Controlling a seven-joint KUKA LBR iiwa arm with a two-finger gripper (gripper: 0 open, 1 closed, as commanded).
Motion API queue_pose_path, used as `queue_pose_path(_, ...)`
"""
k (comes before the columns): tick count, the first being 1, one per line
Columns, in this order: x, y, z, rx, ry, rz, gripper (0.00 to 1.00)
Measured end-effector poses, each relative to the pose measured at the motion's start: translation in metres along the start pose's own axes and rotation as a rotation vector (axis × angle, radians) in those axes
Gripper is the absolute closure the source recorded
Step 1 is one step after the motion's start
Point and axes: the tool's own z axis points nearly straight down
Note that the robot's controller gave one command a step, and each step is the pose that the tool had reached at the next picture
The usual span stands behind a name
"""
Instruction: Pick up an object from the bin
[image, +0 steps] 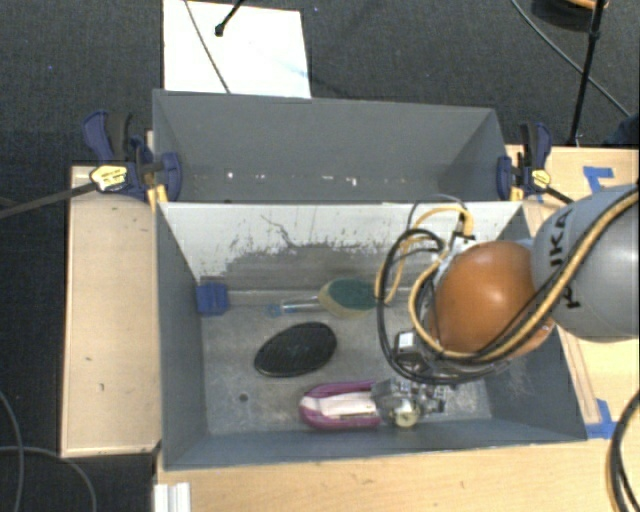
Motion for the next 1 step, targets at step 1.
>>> queue_pose_path(1, 0.0029, -0.0079, -0.1322, 0.003, -0.002, -0.002, 1.0)
